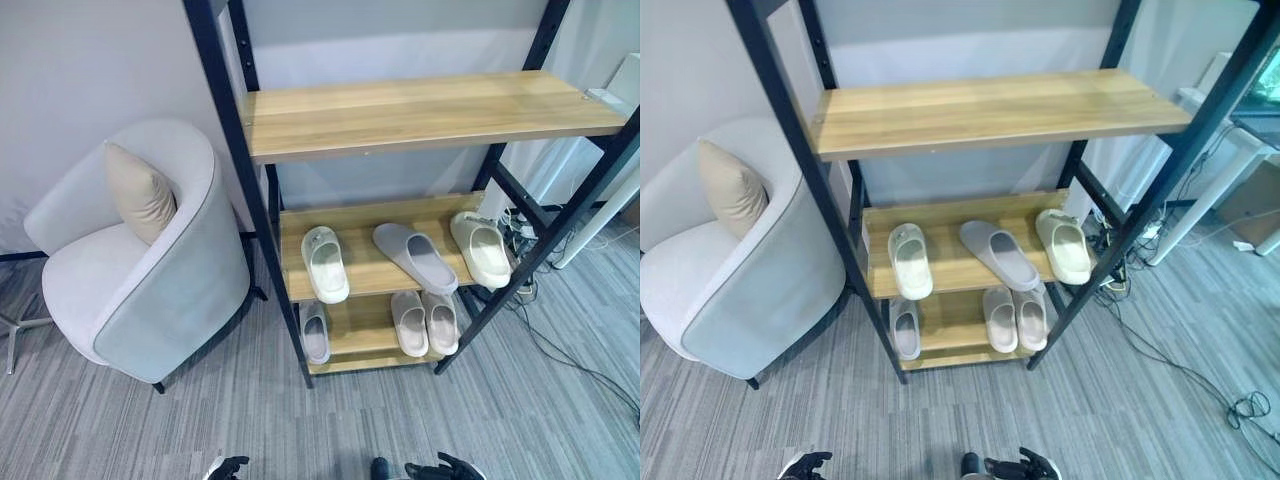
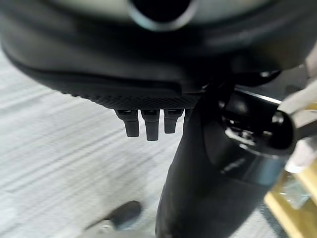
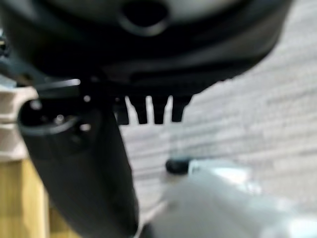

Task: Arrange the slippers neatly on the shoe rack.

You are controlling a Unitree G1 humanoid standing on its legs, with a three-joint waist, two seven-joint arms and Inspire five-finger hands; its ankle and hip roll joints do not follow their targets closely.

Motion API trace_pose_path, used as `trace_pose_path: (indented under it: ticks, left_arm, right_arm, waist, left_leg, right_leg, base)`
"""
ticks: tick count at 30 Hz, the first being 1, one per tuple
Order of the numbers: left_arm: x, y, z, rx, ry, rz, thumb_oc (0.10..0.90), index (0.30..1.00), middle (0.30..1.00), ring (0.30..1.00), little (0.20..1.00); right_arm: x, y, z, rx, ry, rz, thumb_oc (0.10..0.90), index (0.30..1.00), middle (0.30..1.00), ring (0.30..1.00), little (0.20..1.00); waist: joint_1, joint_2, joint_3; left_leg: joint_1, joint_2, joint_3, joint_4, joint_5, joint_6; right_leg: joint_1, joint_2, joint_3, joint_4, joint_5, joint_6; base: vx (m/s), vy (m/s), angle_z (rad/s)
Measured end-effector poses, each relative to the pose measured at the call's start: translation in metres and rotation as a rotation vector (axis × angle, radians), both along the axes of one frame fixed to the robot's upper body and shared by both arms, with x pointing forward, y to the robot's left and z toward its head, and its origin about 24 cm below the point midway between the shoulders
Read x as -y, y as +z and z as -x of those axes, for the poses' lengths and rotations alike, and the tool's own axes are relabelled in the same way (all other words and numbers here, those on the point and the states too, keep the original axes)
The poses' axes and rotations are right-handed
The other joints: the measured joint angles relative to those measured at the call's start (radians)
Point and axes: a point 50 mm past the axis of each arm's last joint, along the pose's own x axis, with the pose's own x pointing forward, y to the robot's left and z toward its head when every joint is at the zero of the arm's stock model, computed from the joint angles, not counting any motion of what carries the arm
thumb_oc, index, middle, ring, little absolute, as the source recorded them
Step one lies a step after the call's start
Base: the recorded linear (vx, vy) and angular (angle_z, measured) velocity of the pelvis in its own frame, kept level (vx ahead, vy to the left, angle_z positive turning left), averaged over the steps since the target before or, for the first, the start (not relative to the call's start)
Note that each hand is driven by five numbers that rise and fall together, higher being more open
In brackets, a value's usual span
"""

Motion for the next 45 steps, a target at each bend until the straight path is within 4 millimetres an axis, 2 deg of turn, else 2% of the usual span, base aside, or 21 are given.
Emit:
trace_pose_path:
  ticks: [2, 5, 7, 8, 10, 11, 14, 16, 18, 22, 26, 28, 29, 33, 34, 35, 37, 38, 39, 42, 45]
  left_arm:
    - [0.002, 0.001, -0.005, 0.011, -0.016, -0.001, 0.8, 0.9, 0.9, 0.9, 0.9]
    - [0.005, 0.004, -0.02, 0.052, -0.031, 0.0, 0.8, 0.9, 0.9, 0.9, 0.9]
    - [0.01, 0.009, -0.038, 0.112, -0.031, 0.021, 0.8, 0.9, 0.9, 0.9, 0.9]
    - [0.013, 0.012, -0.043, 0.146, -0.02, 0.041, 0.8, 0.9, 0.9, 0.9, 0.9]
    - [0.027, 0.014, -0.049, 0.186, -0.021, 0.093, 0.8, 0.9, 0.9, 0.9, 0.9]
    - [0.036, 0.014, -0.051, 0.198, -0.036, 0.116, 0.8, 0.9, 0.9, 0.9, 0.9]
    - [0.046, 0.014, -0.052, 0.203, -0.056, 0.135, 0.8, 0.9, 0.9, 0.9, 0.9]
    - [0.047, 0.013, -0.05, 0.202, -0.055, 0.126, 0.8, 0.9, 0.9, 0.9, 0.9]
    - [0.044, 0.012, -0.046, 0.191, -0.059, 0.104, 0.8, 0.9, 0.9, 0.9, 0.9]
    - [0.031, 0.01, -0.04, 0.179, -0.045, 0.057, 0.8, 0.9, 0.9, 0.9, 0.9]
    - [0.024, 0.009, -0.034, 0.174, 0.011, 0.044, 0.8, 0.9, 0.9, 0.9, 0.9]
    - [0.024, 0.011, -0.038, 0.181, 0.017, 0.056, 0.8, 0.9, 0.9, 0.9, 0.9]
    - [0.02, 0.012, -0.036, 0.196, 0.02, 0.054, 0.8, 0.9, 0.9, 0.9, 0.9]
    - [0.013, 0.012, -0.032, 0.183, 0.023, 0.052, 0.8, 0.9, 0.9, 0.9, 0.9]
    - [0.013, 0.011, -0.031, 0.178, 0.019, 0.062, 0.8, 0.9, 0.9, 0.9, 0.9]
    - [0.014, 0.011, -0.03, 0.172, 0.016, 0.076, 0.8, 0.9, 0.9, 0.9, 0.9]
    - [0.016, 0.011, -0.028, 0.172, 0.019, 0.105, 0.8, 0.9, 0.9, 0.9, 0.9]
    - [0.014, 0.011, -0.027, 0.168, 0.011, 0.103, 0.8, 0.9, 0.9, 0.9, 0.9]
    - [0.006, 0.009, -0.019, 0.146, 0.012, 0.085, 0.8, 0.9, 0.9, 0.9, 0.9]
    - [0.004, 0.008, -0.015, 0.119, -0.008, 0.095, 0.8, 0.9, 0.9, 0.9, 0.9]
    - [0.005, 0.006, -0.012, 0.1, -0.012, 0.103, 0.8, 0.9, 0.9, 0.9, 0.9]
  right_arm:
    - [0.007, 0.004, -0.005, 0.024, -0.007, 0.021, 0.8, 0.9, 0.9, 0.9, 0.9]
    - [0.01, 0.006, -0.011, 0.043, 0.009, 0.047, 0.8, 0.9, 0.9, 0.9, 0.9]
    - [0.009, 0.009, -0.017, 0.08, 0.016, 0.056, 0.8, 0.9, 0.9, 0.9, 0.9]
    - [0.007, 0.01, -0.021, 0.097, 0.027, 0.06, 0.8, 0.9, 0.9, 0.9, 0.9]
    - [0.007, 0.014, -0.03, 0.142, 0.038, 0.063, 0.8, 0.9, 0.9, 0.9, 0.9]
    - [0.008, 0.016, -0.034, 0.162, 0.038, 0.067, 0.8, 0.9, 0.9, 0.9, 0.9]
    - [0.005, 0.022, -0.047, 0.225, 0.023, 0.075, 0.8, 0.9, 0.9, 0.9, 0.9]
    - [0.006, 0.027, -0.05, 0.273, 0.008, 0.09, 0.8, 0.9, 0.9, 0.9, 0.9]
    - [0.006, 0.031, -0.052, 0.313, -0.006, 0.11, 0.8, 0.9, 0.9, 0.9, 0.9]
    - [0.0, 0.04, -0.059, 0.388, -0.001, 0.108, 0.8, 0.9, 0.9, 0.9, 0.9]
    - [-0.007, 0.046, -0.071, 0.443, 0.024, 0.059, 0.8, 0.9, 0.9, 0.9, 0.9]
    - [0.003, 0.052, -0.08, 0.457, 0.041, -0.008, 0.8, 0.9, 0.9, 0.9, 0.9]
    - [0.005, 0.061, -0.083, 0.532, 0.043, -0.02, 0.8, 0.9, 0.9, 0.9, 0.9]
    - [-0.023, 0.092, -0.079, 0.67, 0.308, -0.169, 0.8, 0.9, 0.9, 0.9, 0.9]
    - [-0.033, 0.104, -0.077, 0.706, 0.4, -0.213, 0.8, 0.9, 0.9, 0.9, 0.9]
    - [-0.04, 0.125, -0.075, 0.762, 0.518, -0.255, 0.8, 0.9, 0.9, 0.9, 0.9]
    - [-0.039, 0.173, -0.067, 0.839, 0.724, -0.25, 0.8, 0.9, 0.9, 0.9, 0.9]
    - [-0.034, 0.195, -0.068, 0.91, 0.819, -0.237, 0.8, 0.9, 0.9, 0.9, 0.9]
    - [-0.032, 0.213, -0.076, 0.977, 0.868, -0.226, 0.8, 0.9, 0.9, 0.9, 0.9]
    - [-0.008, 0.236, -0.084, 0.969, 0.929, -0.115, 0.8, 0.9, 0.9, 0.9, 0.9]
    - [0.009, 0.24, -0.091, 1.051, 0.793, -0.038, 0.8, 0.9, 0.9, 0.9, 0.9]
  waist:
    - [-0.001, -0.009, 0.0]
    - [0.001, -0.041, 0.002]
    - [0.004, -0.06, 0.014]
    - [0.009, -0.069, 0.023]
    - [0.011, -0.062, 0.038]
    - [0.008, -0.061, 0.043]
    - [0.02, -0.044, 0.056]
    - [0.018, -0.027, 0.061]
    - [0.004, -0.009, 0.058]
    - [-0.003, -0.007, 0.051]
    - [0.001, -0.007, 0.032]
    - [0.006, -0.002, 0.028]
    - [0.006, -0.006, 0.027]
    - [0.0, -0.019, 0.027]
    - [-0.002, -0.023, 0.027]
    - [-0.009, -0.036, 0.025]
    - [-0.009, -0.036, 0.024]
    - [-0.014, -0.048, 0.017]
    - [-0.028, -0.073, -0.002]
    - [-0.033, -0.085, -0.024]
    - [-0.047, -0.089, -0.041]
  left_leg:
    - [-0.012, 0.019, -0.001, 0.02, -0.004, -0.021]
    - [-0.076, 0.03, -0.018, 0.116, -0.01, -0.05]
    - [-0.143, 0.028, -0.008, 0.225, -0.004, -0.077]
    - [-0.161, 0.031, 0.025, 0.262, -0.001, -0.085]
    - [-0.18, 0.05, 0.116, 0.259, -0.011, -0.068]
    - [-0.185, 0.043, 0.146, 0.223, -0.013, -0.064]
    - [-0.175, 0.037, 0.145, 0.11, -0.004, -0.066]
    - [-0.141, 0.035, 0.144, 0.027, 0.018, -0.044]
    - [-0.114, 0.031, 0.135, -0.025, 0.068, -0.017]
    - [-0.074, 0.008, 0.145, -0.081, 0.107, 0.012]
    - [-0.055, -0.008, 0.142, -0.088, 0.122, 0.025]
    - [-0.054, -0.015, 0.139, -0.089, 0.122, 0.026]
    - [-0.053, -0.015, 0.131, -0.088, 0.121, 0.026]
    - [-0.051, -0.013, 0.129, -0.089, 0.119, 0.025]
    - [-0.049, -0.012, 0.13, -0.089, 0.118, 0.025]
    - [-0.046, -0.01, 0.132, -0.093, 0.116, 0.022]
    - [-0.044, -0.012, 0.135, -0.094, 0.113, 0.019]
    - [-0.044, -0.011, 0.136, -0.094, 0.114, 0.02]
    - [-0.047, -0.006, 0.148, -0.094, 0.108, 0.013]
    - [-0.052, -0.006, 0.152, -0.095, 0.104, 0.015]
    - [-0.068, -0.007, 0.152, -0.094, 0.106, 0.013]
  right_leg:
    - [0.019, 0.025, -0.003, -0.028, 0.006, -0.019]
    - [0.027, 0.049, -0.026, -0.042, -0.006, -0.033]
    - [0.032, 0.042, -0.054, -0.043, -0.009, -0.055]
    - [0.036, 0.039, -0.072, -0.043, -0.005, -0.075]
    - [0.045, 0.039, -0.1, -0.05, -0.017, -0.101]
    - [0.037, 0.039, -0.104, -0.05, -0.019, -0.102]
    - [0.011, 0.037, -0.097, -0.05, -0.017, -0.1]
    - [0.011, 0.042, -0.096, -0.05, -0.011, -0.091]
    - [0.018, 0.043, -0.095, -0.05, -0.01, -0.076]
    - [0.026, 0.027, -0.068, -0.049, -0.004, -0.038]
    - [0.035, 0.014, -0.073, -0.043, -0.003, -0.033]
    - [0.037, 0.006, -0.075, -0.043, -0.005, -0.029]
    - [0.041, 0.006, -0.073, -0.043, -0.006, -0.028]
    - [0.043, 0.009, -0.072, -0.043, -0.009, -0.024]
    - [0.045, 0.01, -0.072, -0.043, -0.009, -0.024]
    - [0.048, 0.011, -0.07, -0.043, -0.011, -0.021]
    - [0.048, 0.007, -0.067, -0.043, -0.018, -0.01]
    - [0.048, 0.008, -0.062, -0.044, -0.016, -0.008]
    - [0.046, 0.014, -0.048, -0.047, -0.016, -0.008]
    - [0.032, 0.013, -0.041, -0.05, -0.019, -0.012]
    - [0.017, 0.013, -0.04, -0.05, -0.01, 0.001]
  base:
    - [0.05, -0.361, 0.04]
    - [-0.02, -0.241, 0.34]
    - [-0.03, -0.124, 0.48]
    - [-0.02, -0.044, 0.31]
    - [0.0, -0.022, 0.44]
    - [0.0, -0.013, 0.41]
    - [0.04, 0.054, 0.0]
    - [0.07, 0.091, -0.02]
    - [0.09, 0.095, -0.05]
    - [0.06, 0.075, -0.12]
    - [0.04, 0.044, 0.05]
    - [0.0, 0.046, 0.13]
    - [-0.02, 0.041, 0.09]
    - [-0.01, 0.013, 0.01]
    - [0.03, 0.043, -0.03]
    - [0.0, 0.0, 0.0]
    - [0.02, 0.022, -0.01]
    - [0.03, 0.031, -0.15]
    - [0.03, 0.027, -0.22]
    - [0.05, 0.022, -0.12]
    - [0.04, 0.01, -0.02]
